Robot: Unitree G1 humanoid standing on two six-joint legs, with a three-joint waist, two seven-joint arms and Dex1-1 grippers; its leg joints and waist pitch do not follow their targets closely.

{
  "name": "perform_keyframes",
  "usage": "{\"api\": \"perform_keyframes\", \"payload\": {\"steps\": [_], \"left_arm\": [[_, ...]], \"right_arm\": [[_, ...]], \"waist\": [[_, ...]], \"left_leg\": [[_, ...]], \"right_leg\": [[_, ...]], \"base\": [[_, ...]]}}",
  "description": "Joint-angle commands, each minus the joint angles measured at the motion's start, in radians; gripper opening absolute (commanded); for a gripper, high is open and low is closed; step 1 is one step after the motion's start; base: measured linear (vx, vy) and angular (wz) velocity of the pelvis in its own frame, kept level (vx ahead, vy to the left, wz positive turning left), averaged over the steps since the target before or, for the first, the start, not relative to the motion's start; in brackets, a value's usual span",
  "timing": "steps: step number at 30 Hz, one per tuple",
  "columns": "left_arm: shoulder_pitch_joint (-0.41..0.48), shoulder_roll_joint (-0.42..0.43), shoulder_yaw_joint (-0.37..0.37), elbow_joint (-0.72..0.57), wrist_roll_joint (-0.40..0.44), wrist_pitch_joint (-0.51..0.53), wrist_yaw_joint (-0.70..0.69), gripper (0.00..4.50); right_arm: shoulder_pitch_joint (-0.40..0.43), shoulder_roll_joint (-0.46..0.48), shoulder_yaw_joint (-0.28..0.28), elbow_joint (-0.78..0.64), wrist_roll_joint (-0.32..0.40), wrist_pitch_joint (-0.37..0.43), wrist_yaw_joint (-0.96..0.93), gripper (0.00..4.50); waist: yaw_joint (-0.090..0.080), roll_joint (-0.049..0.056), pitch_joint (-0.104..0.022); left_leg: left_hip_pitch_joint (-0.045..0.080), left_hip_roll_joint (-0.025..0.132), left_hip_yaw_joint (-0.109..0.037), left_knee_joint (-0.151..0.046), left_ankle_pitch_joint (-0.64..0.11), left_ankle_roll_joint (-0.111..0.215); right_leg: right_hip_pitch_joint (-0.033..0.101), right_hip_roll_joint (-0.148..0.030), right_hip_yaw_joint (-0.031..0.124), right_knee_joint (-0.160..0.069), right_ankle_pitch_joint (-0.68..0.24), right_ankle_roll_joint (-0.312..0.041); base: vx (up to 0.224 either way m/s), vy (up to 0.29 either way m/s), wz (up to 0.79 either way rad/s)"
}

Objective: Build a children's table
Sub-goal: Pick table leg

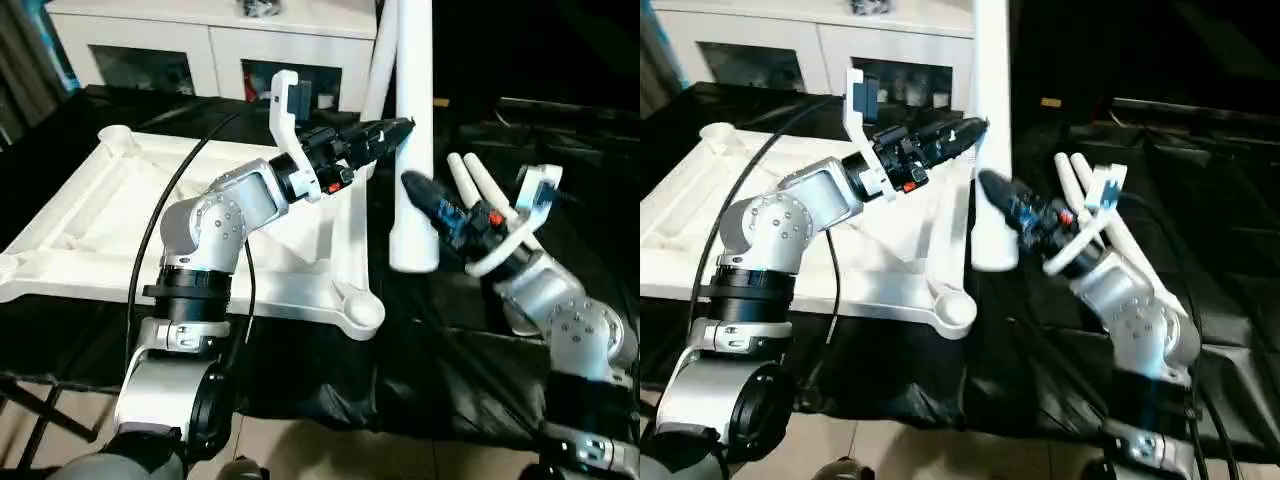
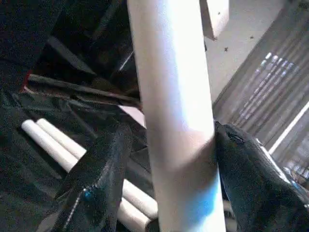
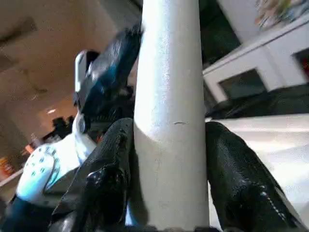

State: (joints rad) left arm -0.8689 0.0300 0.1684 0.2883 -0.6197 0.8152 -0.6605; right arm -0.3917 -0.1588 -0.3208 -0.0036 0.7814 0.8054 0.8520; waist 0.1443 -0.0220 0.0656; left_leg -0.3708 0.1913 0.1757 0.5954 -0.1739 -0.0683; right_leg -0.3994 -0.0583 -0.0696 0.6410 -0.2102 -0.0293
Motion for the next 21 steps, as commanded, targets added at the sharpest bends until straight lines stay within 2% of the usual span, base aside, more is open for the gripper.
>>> {"api": "perform_keyframes", "payload": {"steps": [1, 4, 5, 8, 9, 10, 11, 12, 14, 15, 16, 17, 18, 19, 21], "left_arm": [[-0.006, -0.005, -0.002, -0.015, -0.013, 0.026, 0.022, 3.05], [-0.005, -0.011, 0.008, -0.027, -0.043, 0.047, 0.026, 3.05], [-0.002, -0.013, 0.010, -0.042, -0.065, 0.064, 0.024, 3.05], [0.000, -0.010, 0.000, -0.048, -0.056, 0.073, 0.034, 3.05], [-0.001, -0.012, 0.001, -0.047, -0.049, 0.079, 0.053, 3.05], [-0.001, -0.012, 0.001, -0.047, -0.049, 0.079, 0.053, 3.05], [-0.004, -0.016, 0.008, -0.044, -0.044, 0.085, 0.075, 2.87], [-0.004, -0.016, 0.008, -0.044, -0.044, 0.085, 0.075, 2.69], [-0.027, -0.040, 0.051, -0.005, -0.016, 0.066, 0.197, 2.66], [-0.027, -0.040, 0.051, -0.005, -0.016, 0.066, 0.197, 2.56], [-0.036, -0.049, 0.067, 0.011, -0.007, 0.056, 0.243, 2.43], [-0.036, -0.049, 0.067, 0.011, -0.007, 0.056, 0.243, 2.27], [-0.041, -0.063, 0.081, 0.021, 0.008, 0.038, 0.304, 2.23], [-0.041, -0.063, 0.081, 0.021, 0.008, 0.038, 0.304, 2.14], [-0.041, -0.089, 0.087, 0.032, 0.060, -0.028, 0.416, 1.91]], "right_arm": [[0.001, -0.011, 0.028, -0.049, 0.014, 0.010, 0.021, 1.86], [0.005, -0.018, 0.052, -0.053, -0.002, 0.006, 0.018, 1.86], [0.002, -0.019, 0.081, -0.051, -0.038, -0.013, 0.010, 1.86], [-0.006, -0.024, 0.114, -0.047, -0.087, -0.038, -0.007, 1.86], [-0.010, -0.031, 0.143, -0.046, -0.125, -0.063, -0.016, 1.85], [-0.010, -0.031, 0.143, -0.046, -0.125, -0.063, -0.016, 1.85], [-0.013, -0.043, 0.181, -0.043, -0.173, -0.096, -0.030, 1.85], [-0.013, -0.043, 0.181, -0.043, -0.173, -0.096, -0.030, 1.85], [-0.030, -0.056, 0.292, -0.013, -0.332, -0.199, -0.109, 1.85], [-0.030, -0.056, 0.292, -0.013, -0.332, -0.199, -0.109, 1.85], [-0.038, -0.058, 0.330, -0.001, -0.388, -0.236, -0.141, 1.85], [-0.038, -0.058, 0.330, -0.001, -0.388, -0.236, -0.141, 1.85], [-0.053, -0.044, 0.363, 0.012, -0.445, -0.270, -0.197, 1.85], [-0.053, -0.044, 0.363, 0.012, -0.445, -0.270, -0.197, 1.85], [-0.081, 0.000, 0.398, 0.019, -0.510, -0.307, -0.288, 1.85]], "waist": [[0.003, -0.006, -0.077], [0.002, -0.008, -0.078], [0.002, -0.012, -0.077], [0.002, -0.009, -0.076], [0.002, -0.007, -0.075], [0.001, -0.008, -0.076], [0.001, -0.005, -0.076], [-0.001, -0.007, -0.075], [-0.003, -0.008, -0.075], [-0.007, -0.009, -0.074], [-0.005, -0.006, -0.076], [-0.005, -0.006, -0.076], [-0.004, -0.006, -0.078], [-0.006, -0.006, -0.077], [-0.008, -0.003, -0.079]], "left_leg": [[0.005, 0.033, -0.012, -0.056, -0.078, 0.034], [0.003, 0.032, -0.013, -0.055, -0.069, 0.035], [0.002, 0.031, -0.011, -0.055, -0.073, 0.035], [0.002, 0.032, -0.013, -0.057, -0.081, 0.026], [0.003, 0.031, -0.013, -0.057, -0.082, 0.025], [0.002, 0.032, -0.013, -0.057, -0.078, 0.020], [0.003, 0.032, -0.014, -0.058, -0.078, 0.020], [0.003, 0.032, -0.013, -0.058, -0.080, 0.016], [0.002, 0.032, -0.014, -0.057, -0.080, 0.012], [0.001, 0.029, -0.014, -0.057, -0.079, 0.003], [0.003, 0.030, -0.014, -0.056, -0.081, 0.001], [0.003, 0.030, -0.014, -0.056, -0.081, 0.001], [0.003, 0.032, -0.016, -0.056, -0.079, 0.004], [0.003, 0.031, -0.015, -0.057, -0.079, 0.006], [0.004, 0.034, -0.017, -0.057, -0.071, 0.015]], "right_leg": [[0.064, -0.083, 0.051, -0.090, -0.130, -0.151], [0.064, -0.083, 0.050, -0.088, -0.110, -0.157], [0.065, -0.084, 0.050, -0.090, -0.117, -0.156], [0.063, -0.085, 0.051, -0.092, -0.142, -0.143], [0.062, -0.084, 0.051, -0.093, -0.149, -0.138], [0.063, -0.084, 0.051, -0.093, -0.145, -0.132], [0.063, -0.084, 0.051, -0.093, -0.142, -0.133], [0.062, -0.082, 0.051, -0.094, -0.137, -0.129], [0.063, -0.082, 0.051, -0.093, -0.125, -0.128], [0.064, -0.080, 0.050, -0.094, -0.129, -0.121], [0.063, -0.084, 0.051, -0.093, -0.139, -0.119], [0.063, -0.084, 0.051, -0.093, -0.139, -0.119], [0.063, -0.083, 0.052, -0.091, -0.127, -0.119], [0.061, -0.081, 0.052, -0.092, -0.117, -0.121], [0.060, -0.080, 0.052, -0.087, -0.071, -0.138]], "base": [[0.000, 0.000, 0.00], [0.000, 0.000, 0.00], [0.000, 0.000, 0.00], [0.000, 0.000, 0.00], [0.000, 0.000, 0.00], [0.000, 0.000, 0.00], [0.000, 0.000, 0.00], [0.000, 0.000, 0.00], [0.000, 0.000, 0.00], [0.000, 0.000, 0.00], [0.000, 0.000, 0.00], [0.000, 0.000, 0.00], [0.000, 0.000, 0.00], [0.000, 0.000, 0.00], [0.000, 0.000, 0.00]]}}
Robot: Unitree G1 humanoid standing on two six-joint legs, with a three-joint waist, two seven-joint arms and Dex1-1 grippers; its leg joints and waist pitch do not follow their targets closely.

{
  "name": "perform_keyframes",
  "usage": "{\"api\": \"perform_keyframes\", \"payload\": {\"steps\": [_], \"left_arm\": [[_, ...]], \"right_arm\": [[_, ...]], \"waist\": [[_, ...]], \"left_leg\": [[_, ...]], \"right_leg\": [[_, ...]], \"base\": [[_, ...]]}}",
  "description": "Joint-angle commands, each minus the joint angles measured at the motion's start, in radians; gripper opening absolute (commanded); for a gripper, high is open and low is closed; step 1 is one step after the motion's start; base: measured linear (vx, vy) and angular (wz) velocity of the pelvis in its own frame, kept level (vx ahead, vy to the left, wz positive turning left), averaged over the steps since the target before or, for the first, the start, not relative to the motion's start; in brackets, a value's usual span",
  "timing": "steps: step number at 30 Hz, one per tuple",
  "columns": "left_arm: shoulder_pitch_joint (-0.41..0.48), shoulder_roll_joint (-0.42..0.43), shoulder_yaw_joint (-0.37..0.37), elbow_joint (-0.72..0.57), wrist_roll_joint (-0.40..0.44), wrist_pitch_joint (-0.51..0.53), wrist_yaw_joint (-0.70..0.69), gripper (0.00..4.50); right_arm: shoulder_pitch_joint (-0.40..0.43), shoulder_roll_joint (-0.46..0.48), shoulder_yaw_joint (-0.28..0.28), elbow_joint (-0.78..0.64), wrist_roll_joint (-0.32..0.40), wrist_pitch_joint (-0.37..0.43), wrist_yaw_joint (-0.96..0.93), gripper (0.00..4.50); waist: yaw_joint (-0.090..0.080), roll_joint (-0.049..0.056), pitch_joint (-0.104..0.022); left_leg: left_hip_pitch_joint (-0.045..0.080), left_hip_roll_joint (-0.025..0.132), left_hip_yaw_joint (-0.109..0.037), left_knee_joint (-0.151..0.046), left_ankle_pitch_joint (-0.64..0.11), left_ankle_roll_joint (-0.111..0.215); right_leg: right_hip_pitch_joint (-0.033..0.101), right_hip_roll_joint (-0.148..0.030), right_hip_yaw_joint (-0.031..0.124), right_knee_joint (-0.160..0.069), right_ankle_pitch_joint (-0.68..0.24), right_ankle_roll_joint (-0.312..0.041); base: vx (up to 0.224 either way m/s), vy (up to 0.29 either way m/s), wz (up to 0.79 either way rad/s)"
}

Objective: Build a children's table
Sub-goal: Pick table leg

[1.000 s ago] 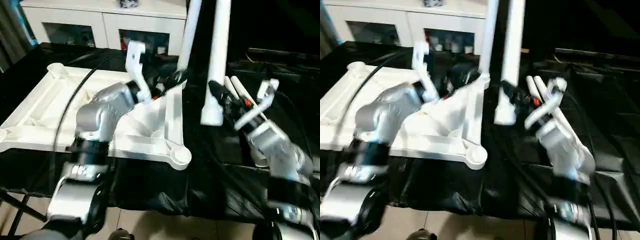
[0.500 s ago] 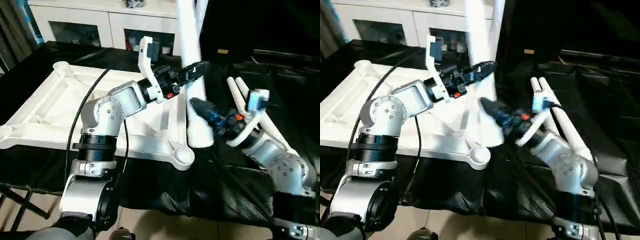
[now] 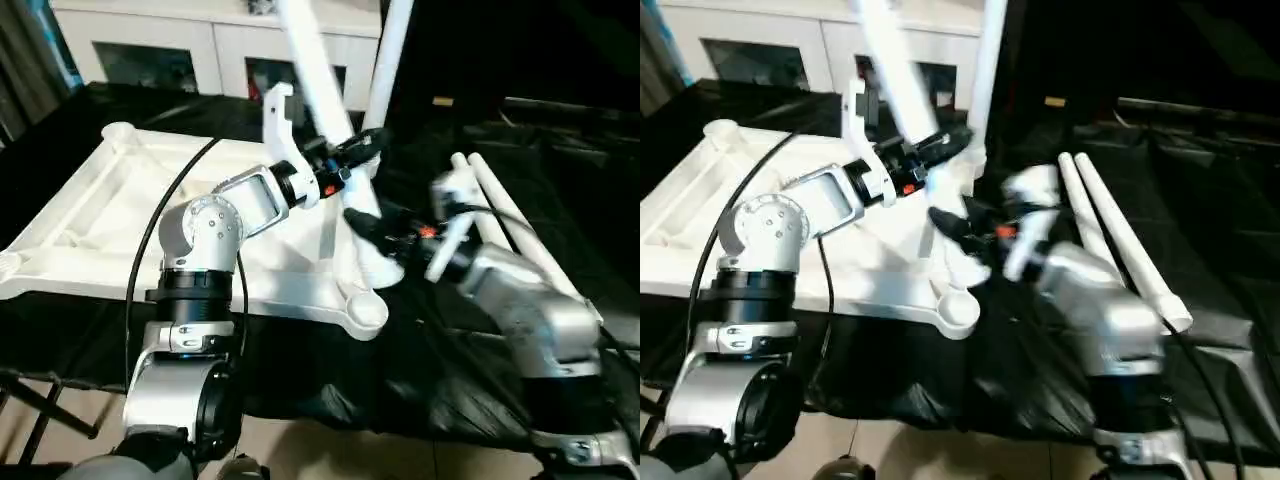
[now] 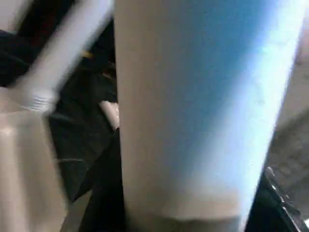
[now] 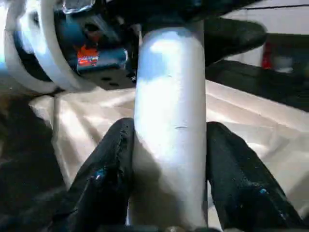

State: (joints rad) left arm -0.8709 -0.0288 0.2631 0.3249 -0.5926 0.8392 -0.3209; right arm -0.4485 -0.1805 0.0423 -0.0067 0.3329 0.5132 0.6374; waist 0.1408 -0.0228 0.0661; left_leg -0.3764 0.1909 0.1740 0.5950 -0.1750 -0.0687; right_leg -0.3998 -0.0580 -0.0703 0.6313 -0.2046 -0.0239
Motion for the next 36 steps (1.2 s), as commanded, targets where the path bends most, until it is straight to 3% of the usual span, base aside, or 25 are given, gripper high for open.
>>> {"api": "perform_keyframes", "payload": {"steps": [1, 3, 4, 5, 6, 7, 12, 15, 20, 22, 23, 24, 25, 28, 31, 36], "left_arm": [[-0.038, -0.047, 0.004, 0.000, 0.050, -0.086, 0.133, 1.91], [-0.037, -0.057, 0.011, 0.003, 0.059, -0.105, 0.165, 1.87], [-0.041, -0.074, 0.029, 0.011, 0.080, -0.151, 0.227, 1.85], [-0.042, -0.080, 0.034, 0.010, 0.085, -0.160, 0.245, 1.85], [-0.043, -0.089, 0.043, 0.007, 0.089, -0.169, 0.264, 1.85], [-0.043, -0.089, 0.043, 0.007, 0.089, -0.169, 0.264, 1.85], [-0.028, -0.099, 0.037, -0.017, 0.099, -0.181, 0.287, 1.85], [-0.024, -0.101, 0.039, -0.017, 0.091, -0.200, 0.285, 1.85], [-0.025, -0.105, 0.039, -0.014, 0.084, -0.224, 0.276, 1.85], [-0.024, -0.084, 0.012, -0.022, 0.084, -0.214, 0.216, 1.85], [-0.022, -0.061, -0.014, -0.029, 0.087, -0.207, 0.164, 1.85], [-0.020, -0.042, -0.036, -0.034, 0.089, -0.200, 0.117, 1.85], [-0.019, -0.020, -0.057, -0.040, 0.084, -0.188, 0.063, 1.84], [-0.020, 0.013, -0.081, -0.040, 0.070, -0.170, -0.021, 1.84], [-0.029, 0.055, -0.106, -0.029, 0.052, -0.157, -0.127, 1.84], [-0.041, 0.112, -0.135, -0.026, 0.007, -0.131, -0.289, 1.84]], "right_arm": [[-0.032, 0.047, 0.052, 0.010, -0.086, -0.029, -0.108, 1.85], [-0.035, 0.061, 0.062, 0.000, -0.097, -0.036, -0.124, 1.85], [-0.039, 0.076, 0.077, -0.007, -0.113, -0.052, -0.146, 1.85], [-0.040, 0.078, 0.081, -0.008, -0.119, -0.054, -0.156, 1.85], [-0.044, 0.081, 0.086, -0.009, -0.133, -0.059, -0.173, 1.85], [-0.044, 0.081, 0.086, -0.009, -0.133, -0.059, -0.173, 1.85], [-0.045, 0.088, 0.092, -0.020, -0.156, -0.065, -0.205, 1.85], [-0.038, 0.093, 0.099, -0.034, -0.163, -0.060, -0.204, 1.85], [-0.032, 0.092, 0.100, -0.037, -0.153, -0.069, -0.194, 1.85], [-0.043, 0.099, 0.051, -0.022, -0.098, -0.046, -0.182, 2.55], [-0.053, 0.091, 0.009, -0.009, -0.045, -0.015, -0.154, 2.55], [-0.060, 0.079, -0.022, -0.001, -0.002, 0.011, -0.123, 2.57], [-0.062, 0.048, -0.039, 0.004, 0.040, 0.038, -0.061, 2.77], [-0.056, -0.019, -0.041, 0.001, 0.096, 0.087, 0.064, 2.96], [-0.052, -0.099, -0.037, -0.004, 0.153, 0.147, 0.204, 3.19], [-0.073, -0.166, -0.042, 0.012, 0.234, 0.222, 0.324, 3.65]], "waist": [[-0.006, 0.001, -0.081], [-0.006, -0.001, -0.081], [-0.005, 0.006, -0.082], [-0.005, 0.004, -0.082], [-0.005, 0.012, -0.085], [-0.008, 0.008, -0.084], [-0.009, 0.006, -0.081], [-0.012, -0.001, -0.080], [-0.013, 0.002, -0.080], [-0.012, 0.003, -0.080], [-0.011, -0.003, -0.079], [-0.009, 0.000, -0.080], [-0.009, -0.003, -0.079], [-0.005, 0.000, -0.079], [-0.005, -0.014, -0.081], [-0.001, -0.008, -0.081]], "left_leg": [[0.010, 0.036, -0.016, -0.057, -0.072, 0.017], [0.011, 0.036, -0.015, -0.057, -0.065, 0.019], [0.011, 0.037, -0.016, -0.055, -0.062, 0.023], [0.011, 0.038, -0.016, -0.055, -0.059, 0.023], [0.010, 0.037, -0.017, -0.054, -0.049, 0.024], [0.009, 0.037, -0.017, -0.054, -0.047, 0.027], [0.010, 0.036, -0.016, -0.055, -0.078, 0.027], [0.010, 0.036, -0.015, -0.056, -0.080, 0.026], [0.010, 0.036, -0.015, -0.055, -0.080, 0.029], [0.011, 0.036, -0.015, -0.055, -0.084, 0.030], [0.013, 0.034, -0.013, -0.056, -0.092, 0.041], [0.012, 0.035, -0.015, -0.056, -0.093, 0.042], [0.012, 0.035, -0.014, -0.057, -0.095, 0.048], [0.013, 0.039, -0.013, -0.054, -0.083, 0.050], [0.009, 0.036, -0.010, -0.051, -0.060, 0.057], [0.009, 0.037, -0.011, -0.049, -0.053, 0.062]], "right_leg": [[0.061, -0.082, 0.052, -0.075, -0.057, -0.156], [0.062, -0.082, 0.054, -0.074, -0.027, -0.165], [0.062, -0.081, 0.055, -0.071, -0.001, -0.170], [0.063, -0.082, 0.054, -0.071, 0.013, -0.172], [0.064, -0.081, 0.054, -0.067, 0.041, -0.177], [0.066, -0.080, 0.053, -0.066, 0.059, -0.178], [0.066, -0.082, 0.054, -0.072, 0.015, -0.174], [0.065, -0.082, 0.055, -0.073, -0.001, -0.169], [0.064, -0.082, 0.055, -0.072, 0.001, -0.170], [0.063, -0.083, 0.055, -0.072, -0.006, -0.170], [0.063, -0.083, 0.056, -0.074, -0.024, -0.166], [0.063, -0.084, 0.056, -0.073, -0.030, -0.165], [0.063, -0.083, 0.056, -0.075, -0.035, -0.164], [0.062, -0.082, 0.055, -0.072, -0.018, -0.167], [0.067, -0.084, 0.055, -0.069, -0.007, -0.176], [0.062, -0.086, 0.053, -0.067, -0.032, -0.192]], "base": [[0.000, 0.000, 0.00], [0.000, 0.000, 0.00], [0.000, 0.000, 0.00], [0.000, 0.000, 0.00], [0.000, 0.000, 0.00], [0.000, 0.000, 0.00], [0.000, 0.000, 0.00], [0.000, 0.000, 0.00], [0.000, 0.000, 0.00], [0.000, 0.000, 0.00], [0.000, 0.000, 0.00], [0.000, 0.000, 0.00], [0.000, 0.000, 0.00], [0.000, 0.000, 0.00], [0.000, 0.000, 0.00], [0.000, 0.000, 0.00]]}}
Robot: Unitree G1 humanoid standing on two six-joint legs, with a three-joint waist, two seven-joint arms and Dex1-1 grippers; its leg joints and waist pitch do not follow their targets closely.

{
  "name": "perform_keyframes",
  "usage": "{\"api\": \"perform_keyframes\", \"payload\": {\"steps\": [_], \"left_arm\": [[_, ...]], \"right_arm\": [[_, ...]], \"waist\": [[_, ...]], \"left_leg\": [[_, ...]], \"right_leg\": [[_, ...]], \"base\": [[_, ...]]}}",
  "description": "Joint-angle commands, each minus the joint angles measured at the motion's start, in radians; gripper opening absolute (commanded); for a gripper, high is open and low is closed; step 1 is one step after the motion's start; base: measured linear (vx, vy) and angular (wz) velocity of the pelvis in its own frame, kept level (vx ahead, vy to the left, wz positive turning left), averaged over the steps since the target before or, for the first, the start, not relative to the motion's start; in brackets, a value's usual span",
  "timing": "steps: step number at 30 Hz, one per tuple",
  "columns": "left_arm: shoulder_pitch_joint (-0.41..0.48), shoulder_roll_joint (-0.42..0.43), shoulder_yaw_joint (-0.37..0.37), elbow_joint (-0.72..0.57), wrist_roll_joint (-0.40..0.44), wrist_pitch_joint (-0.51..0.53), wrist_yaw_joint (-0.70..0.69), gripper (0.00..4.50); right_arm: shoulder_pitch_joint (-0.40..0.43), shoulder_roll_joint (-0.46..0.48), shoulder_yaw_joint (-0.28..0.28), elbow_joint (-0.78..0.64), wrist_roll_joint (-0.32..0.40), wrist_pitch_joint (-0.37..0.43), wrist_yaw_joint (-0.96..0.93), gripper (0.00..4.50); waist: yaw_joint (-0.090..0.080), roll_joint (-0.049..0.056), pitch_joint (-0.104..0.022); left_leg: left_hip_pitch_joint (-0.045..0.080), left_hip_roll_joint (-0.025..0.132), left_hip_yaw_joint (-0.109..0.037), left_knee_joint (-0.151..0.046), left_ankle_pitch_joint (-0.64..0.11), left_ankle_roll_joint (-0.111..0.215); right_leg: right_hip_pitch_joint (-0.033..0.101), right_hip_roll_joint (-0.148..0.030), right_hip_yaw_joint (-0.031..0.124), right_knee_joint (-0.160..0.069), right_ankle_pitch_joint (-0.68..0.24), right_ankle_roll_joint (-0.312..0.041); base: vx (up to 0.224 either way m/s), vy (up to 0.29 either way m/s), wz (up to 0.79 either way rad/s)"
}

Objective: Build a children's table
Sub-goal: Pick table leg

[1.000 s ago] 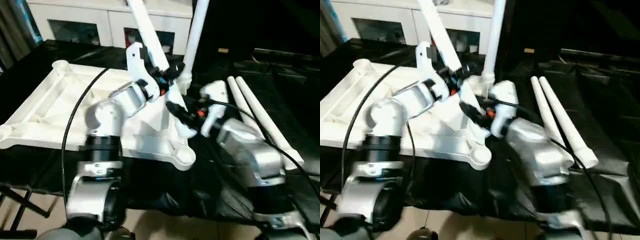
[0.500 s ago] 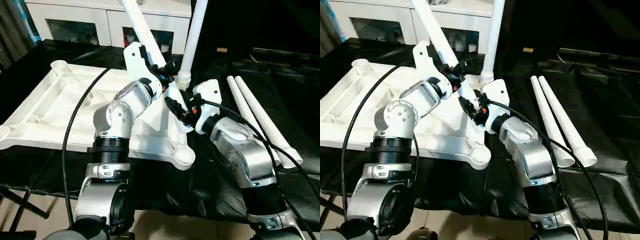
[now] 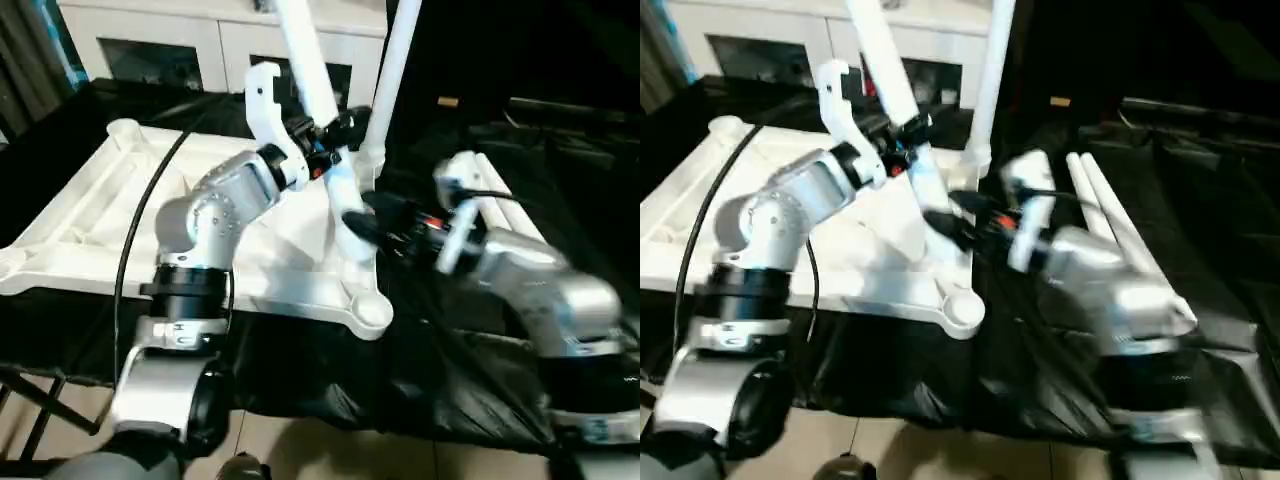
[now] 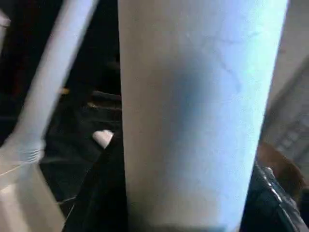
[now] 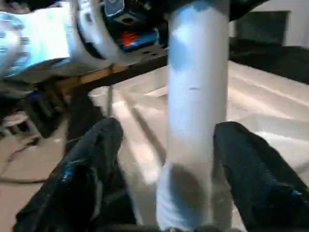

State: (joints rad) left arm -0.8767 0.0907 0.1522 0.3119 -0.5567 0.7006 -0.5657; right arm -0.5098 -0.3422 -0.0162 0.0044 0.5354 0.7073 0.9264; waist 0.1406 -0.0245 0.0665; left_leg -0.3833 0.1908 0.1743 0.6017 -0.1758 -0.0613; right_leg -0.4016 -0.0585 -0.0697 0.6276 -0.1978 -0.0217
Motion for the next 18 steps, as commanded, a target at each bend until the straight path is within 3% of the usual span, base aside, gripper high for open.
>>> {"api": "perform_keyframes", "payload": {"steps": [1, 3, 4, 6, 12, 14, 17, 18], "left_arm": [[-0.037, 0.013, -0.042, -0.021, -0.051, 0.034, -0.109, 1.84], [-0.037, 0.020, -0.048, -0.023, -0.058, 0.042, -0.135, 1.84], [-0.035, 0.029, -0.059, -0.026, -0.067, 0.054, -0.181, 1.84], [-0.037, 0.034, -0.067, -0.032, -0.101, 0.084, -0.256, 1.84], [-0.036, 0.063, -0.108, -0.053, -0.156, 0.109, -0.432, 1.84], [-0.038, 0.063, -0.112, -0.049, -0.162, 0.111, -0.457, 1.84], [-0.037, 0.071, -0.135, -0.063, -0.180, 0.115, -0.537, 1.84], [-0.037, 0.075, -0.140, -0.064, -0.182, 0.114, -0.553, 1.84]], "right_arm": [[-0.031, -0.015, 0.012, 0.026, 0.052, 0.046, 0.057, 3.65], [-0.039, -0.020, 0.012, 0.037, 0.057, 0.050, 0.066, 3.74], [-0.050, -0.025, 0.016, 0.055, 0.065, 0.061, 0.091, 3.74], [-0.062, -0.039, 0.023, 0.074, 0.078, 0.088, 0.129, 3.74], [-0.075, -0.063, 0.060, 0.089, 0.077, 0.104, 0.178, 3.74], [-0.078, -0.066, 0.065, 0.090, 0.085, 0.113, 0.191, 3.74], [-0.078, -0.072, 0.071, 0.077, 0.114, 0.142, 0.232, 3.74], [-0.079, -0.073, 0.073, 0.075, 0.119, 0.148, 0.239, 3.57]], "waist": [[-0.002, -0.006, -0.082], [-0.004, -0.004, -0.081], [-0.001, 0.017, -0.082], [-0.005, 0.012, -0.083], [-0.006, 0.022, -0.085], [-0.007, 0.017, -0.085], [-0.006, 0.022, -0.085], [-0.006, 0.029, -0.086]], "left_leg": [[0.015, 0.038, -0.011, -0.056, -0.051, 0.053], [0.017, 0.036, -0.010, -0.056, -0.063, 0.045], [0.017, 0.036, -0.012, -0.054, -0.068, 0.038], [0.018, 0.036, -0.011, -0.055, -0.080, 0.028], [0.018, 0.036, -0.012, -0.054, -0.091, 0.023], [0.017, 0.035, -0.010, -0.053, -0.095, 0.027], [0.017, 0.037, -0.011, -0.054, -0.095, 0.031], [0.017, 0.038, -0.012, -0.053, -0.094, 0.029]], "right_leg": [[0.066, -0.086, 0.052, -0.063, -0.036, -0.197], [0.064, -0.086, 0.051, -0.067, -0.058, -0.205], [0.061, -0.088, 0.052, -0.065, -0.062, -0.209], [0.066, -0.083, 0.052, -0.066, -0.040, -0.221], [0.068, -0.081, 0.050, -0.065, -0.021, -0.239], [0.069, -0.081, 0.051, -0.067, -0.028, -0.235], [0.069, -0.080, 0.049, -0.069, -0.057, -0.230], [0.068, -0.079, 0.048, -0.066, -0.055, -0.231]], "base": [[0.000, 0.000, 0.00], [0.000, 0.000, 0.00], [0.000, 0.000, 0.00], [0.000, 0.000, 0.00], [0.000, 0.000, 0.00], [0.000, 0.000, 0.00], [0.000, 0.000, 0.00], [0.000, 0.000, 0.00]]}}
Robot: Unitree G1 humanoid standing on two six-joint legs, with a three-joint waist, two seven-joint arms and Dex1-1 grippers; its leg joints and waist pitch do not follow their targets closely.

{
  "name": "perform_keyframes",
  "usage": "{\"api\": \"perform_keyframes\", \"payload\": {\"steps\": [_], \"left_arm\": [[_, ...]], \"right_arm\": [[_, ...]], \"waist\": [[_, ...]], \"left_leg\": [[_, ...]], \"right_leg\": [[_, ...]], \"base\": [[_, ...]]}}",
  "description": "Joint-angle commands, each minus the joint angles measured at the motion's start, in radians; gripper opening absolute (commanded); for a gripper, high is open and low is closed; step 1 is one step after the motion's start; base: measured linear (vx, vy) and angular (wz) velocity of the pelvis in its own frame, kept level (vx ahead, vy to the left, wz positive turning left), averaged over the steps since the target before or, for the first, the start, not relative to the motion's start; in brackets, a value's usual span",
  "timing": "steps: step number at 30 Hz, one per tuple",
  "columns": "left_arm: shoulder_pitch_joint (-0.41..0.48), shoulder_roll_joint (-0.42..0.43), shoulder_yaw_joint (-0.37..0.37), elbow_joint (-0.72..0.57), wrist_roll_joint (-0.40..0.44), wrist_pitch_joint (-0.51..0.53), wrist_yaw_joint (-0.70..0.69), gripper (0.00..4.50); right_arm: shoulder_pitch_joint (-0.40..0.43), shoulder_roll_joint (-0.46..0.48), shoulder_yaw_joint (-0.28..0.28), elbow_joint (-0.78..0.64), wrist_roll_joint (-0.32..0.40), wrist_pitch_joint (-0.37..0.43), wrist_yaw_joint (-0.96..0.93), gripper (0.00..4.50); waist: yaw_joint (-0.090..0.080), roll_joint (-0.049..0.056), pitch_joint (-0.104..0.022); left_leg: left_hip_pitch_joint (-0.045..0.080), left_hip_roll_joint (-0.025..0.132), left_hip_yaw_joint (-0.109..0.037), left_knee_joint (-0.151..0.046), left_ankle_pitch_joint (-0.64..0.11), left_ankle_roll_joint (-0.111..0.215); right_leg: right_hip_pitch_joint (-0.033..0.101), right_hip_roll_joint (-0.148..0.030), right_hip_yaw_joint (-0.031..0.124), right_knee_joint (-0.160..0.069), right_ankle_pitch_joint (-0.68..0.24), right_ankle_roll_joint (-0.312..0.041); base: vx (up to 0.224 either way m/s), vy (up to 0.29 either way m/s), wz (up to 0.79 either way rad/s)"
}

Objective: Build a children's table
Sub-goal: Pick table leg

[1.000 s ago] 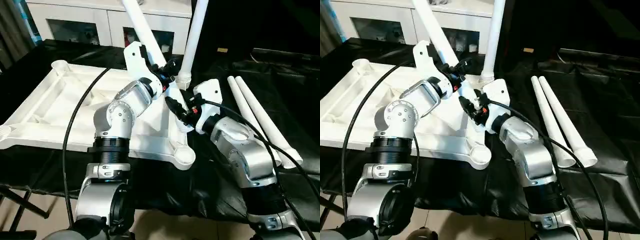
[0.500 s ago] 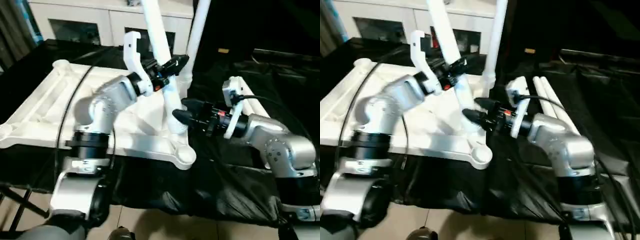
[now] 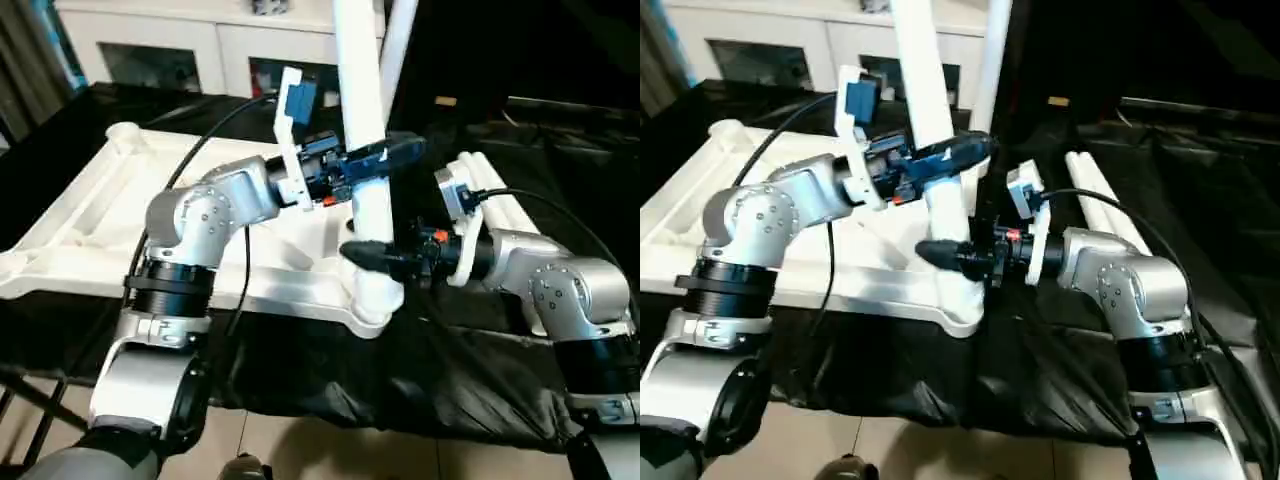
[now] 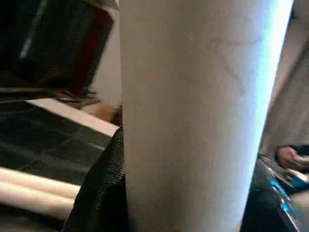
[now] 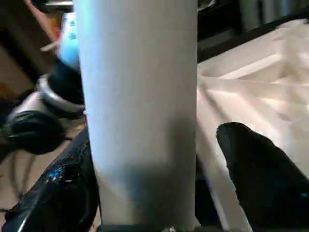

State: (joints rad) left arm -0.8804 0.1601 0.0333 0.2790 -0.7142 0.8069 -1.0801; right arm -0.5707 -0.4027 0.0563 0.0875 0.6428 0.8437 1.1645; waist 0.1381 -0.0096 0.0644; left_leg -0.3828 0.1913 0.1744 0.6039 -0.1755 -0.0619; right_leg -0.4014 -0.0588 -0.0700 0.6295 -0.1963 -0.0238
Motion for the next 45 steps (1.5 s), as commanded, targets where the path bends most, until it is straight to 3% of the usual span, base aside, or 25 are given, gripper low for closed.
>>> {"api": "perform_keyframes", "payload": {"steps": [1, 5, 6, 9, 12, 13, 18, 26, 28, 30, 31, 33, 35, 36, 39, 40, 42, 43, 45], "left_arm": [[-0.036, 0.009, -0.024, -0.028, -0.025, 0.007, -0.051, 1.84], [-0.039, 0.013, -0.027, -0.024, -0.021, 0.000, -0.071, 1.84], [-0.037, 0.014, -0.024, -0.025, -0.024, 0.005, -0.070, 1.84], [-0.028, 0.018, -0.021, -0.029, -0.025, 0.011, -0.067, 1.84], [-0.022, 0.018, -0.019, -0.036, -0.026, 0.012, -0.065, 1.84], [-0.019, 0.017, -0.014, -0.039, -0.031, 0.014, -0.061, 1.84], [-0.002, 0.018, -0.002, -0.058, -0.045, 0.038, -0.045, 1.84], [0.031, 0.015, 0.006, -0.098, -0.069, 0.073, -0.025, 1.84], [0.044, 0.011, -0.003, -0.120, -0.033, 0.042, 0.013, 1.84], [0.057, 0.014, -0.018, -0.137, 0.013, 0.003, 0.048, 2.54], [0.064, 0.014, -0.022, -0.146, 0.032, -0.007, 0.073, 2.54], [0.074, 0.006, -0.023, -0.162, 0.071, -0.021, 0.142, 2.64], [0.075, 0.001, -0.020, -0.164, 0.084, -0.024, 0.170, 2.70], [0.073, -0.008, -0.025, -0.164, 0.148, -0.044, 0.266, 2.70], [0.073, -0.015, -0.026, -0.168, 0.204, -0.026, 0.382, 2.70], [0.072, -0.028, -0.015, -0.165, 0.221, -0.009, 0.453, 2.70], [0.072, -0.067, 0.019, -0.158, 0.249, -0.011, 0.575, 2.70], [0.072, -0.088, 0.039, -0.156, 0.259, -0.020, 0.631, 2.70], [0.070, -0.104, 0.057, -0.153, 0.262, -0.034, 0.665, 2.70]], "right_arm": [[-0.020, -0.014, 0.007, -0.013, 0.020, 0.022, 0.012, 3.47], [-0.019, -0.016, 0.013, -0.018, 0.032, 0.030, 0.019, 3.03], [-0.016, -0.012, 0.015, -0.020, 0.033, 0.031, 0.018, 2.97], [0.008, 0.010, 0.019, -0.035, 0.033, 0.031, -0.001, 2.71], [0.025, 0.020, 0.019, -0.048, 0.038, 0.033, -0.015, 2.54], [0.034, 0.023, 0.018, -0.057, 0.042, 0.036, -0.020, 2.39], [0.057, 0.044, 0.015, -0.071, 0.046, 0.033, -0.055, 2.08], [0.074, 0.083, -0.017, -0.084, 0.034, 0.009, -0.142, 1.97], [0.086, 0.089, -0.027, -0.101, 0.038, 0.008, -0.160, 1.96], [0.096, 0.096, -0.035, -0.120, 0.035, 0.000, -0.187, 1.96], [0.097, 0.101, -0.040, -0.126, 0.029, -0.005, -0.205, 1.96], [0.100, 0.112, -0.050, -0.140, 0.016, -0.017, -0.244, 1.95], [0.100, 0.116, -0.053, -0.143, 0.011, -0.023, -0.256, 1.94], [0.097, 0.127, -0.061, -0.156, -0.011, -0.037, -0.301, 1.94], [0.093, 0.141, -0.062, -0.171, -0.036, -0.054, -0.351, 1.93], [0.092, 0.149, -0.059, -0.177, -0.054, -0.069, -0.377, 1.93], [0.090, 0.165, -0.055, -0.185, -0.077, -0.085, -0.420, 1.93], [0.091, 0.171, -0.052, -0.191, -0.089, -0.092, -0.443, 1.93], [0.092, 0.172, -0.044, -0.198, -0.098, -0.097, -0.459, 1.93]], "waist": [[-0.004, 0.010, -0.084], [-0.002, 0.009, -0.084], [0.001, 0.020, -0.085], [0.000, 0.011, -0.084], [0.002, 0.014, -0.085], [0.002, 0.008, -0.085], [0.002, 0.007, -0.084], [0.002, 0.008, -0.083], [0.002, -0.002, -0.083], [0.004, -0.004, -0.081], [0.004, -0.002, -0.080], [0.002, -0.012, -0.078], [0.003, -0.009, -0.078], [0.002, -0.020, -0.078], [0.001, -0.016, -0.078], [0.000, -0.009, -0.079], [-0.002, -0.007, -0.080], [-0.001, -0.014, -0.079], [0.000, -0.015, -0.080]], "left_leg": [[0.017, 0.038, -0.012, -0.055, -0.092, 0.031], [0.016, 0.037, -0.011, -0.055, -0.095, 0.029], [0.017, 0.037, -0.013, -0.054, -0.097, 0.025], [0.016, 0.036, -0.012, -0.055, -0.099, 0.023], [0.016, 0.037, -0.013, -0.056, -0.094, 0.022], [0.016, 0.037, -0.012, -0.056, -0.093, 0.022], [0.015, 0.036, -0.012, -0.057, -0.095, 0.019], [0.016, 0.038, -0.013, -0.060, -0.096, 0.011], [0.014, 0.039, -0.013, -0.060, -0.083, 0.012], [0.015, 0.039, -0.012, -0.061, -0.091, 0.014], [0.015, 0.039, -0.012, -0.062, -0.092, 0.012], [0.015, 0.042, -0.012, -0.064, -0.099, 0.002], [0.015, 0.040, -0.011, -0.064, -0.093, -0.001], [0.015, 0.039, -0.010, -0.065, -0.090, 0.000], [0.016, 0.041, -0.012, -0.065, -0.082, -0.011], [0.016, 0.040, -0.014, -0.065, -0.080, -0.014], [0.014, 0.040, -0.013, -0.063, -0.084, -0.020], [0.013, 0.037, -0.012, -0.062, -0.086, -0.017], [0.012, 0.034, -0.012, -0.062, -0.079, -0.009]], "right_leg": [[0.067, -0.078, 0.049, -0.068, -0.044, -0.232], [0.068, -0.080, 0.049, -0.070, -0.064, -0.229], [0.066, -0.082, 0.049, -0.069, -0.070, -0.228], [0.067, -0.079, 0.049, -0.069, -0.067, -0.225], [0.065, -0.080, 0.049, -0.069, -0.068, -0.222], [0.066, -0.080, 0.049, -0.069, -0.067, -0.221], [0.065, -0.083, 0.050, -0.071, -0.095, -0.213], [0.062, -0.084, 0.050, -0.072, -0.109, -0.199], [0.064, -0.084, 0.051, -0.068, -0.086, -0.201], [0.061, -0.086, 0.051, -0.072, -0.117, -0.192], [0.061, -0.087, 0.051, -0.073, -0.127, -0.187], [0.060, -0.089, 0.053, -0.074, -0.168, -0.164], [0.059, -0.087, 0.053, -0.078, -0.177, -0.151], [0.059, -0.087, 0.053, -0.078, -0.175, -0.147], [0.057, -0.086, 0.053, -0.075, -0.155, -0.137], [0.057, -0.086, 0.053, -0.072, -0.139, -0.139], [0.058, -0.085, 0.054, -0.072, -0.113, -0.149], [0.062, -0.084, 0.054, -0.073, -0.112, -0.151], [0.063, -0.083, 0.053, -0.075, -0.110, -0.148]], "base": [[0.000, 0.000, 0.00], [0.000, 0.000, 0.00], [0.000, 0.000, 0.00], [0.000, 0.000, 0.00], [0.000, 0.000, 0.00], [0.000, 0.000, 0.00], [0.000, 0.000, 0.00], [0.000, 0.000, 0.00], [0.000, 0.000, 0.00], [0.000, 0.000, 0.00], [0.000, 0.000, 0.00], [0.000, 0.000, 0.00], [0.000, 0.000, 0.00], [0.000, 0.000, 0.00], [0.000, 0.000, 0.00], [0.000, 0.000, 0.00], [0.000, 0.000, 0.00], [0.000, 0.000, 0.00], [0.000, 0.000, 0.00]]}}
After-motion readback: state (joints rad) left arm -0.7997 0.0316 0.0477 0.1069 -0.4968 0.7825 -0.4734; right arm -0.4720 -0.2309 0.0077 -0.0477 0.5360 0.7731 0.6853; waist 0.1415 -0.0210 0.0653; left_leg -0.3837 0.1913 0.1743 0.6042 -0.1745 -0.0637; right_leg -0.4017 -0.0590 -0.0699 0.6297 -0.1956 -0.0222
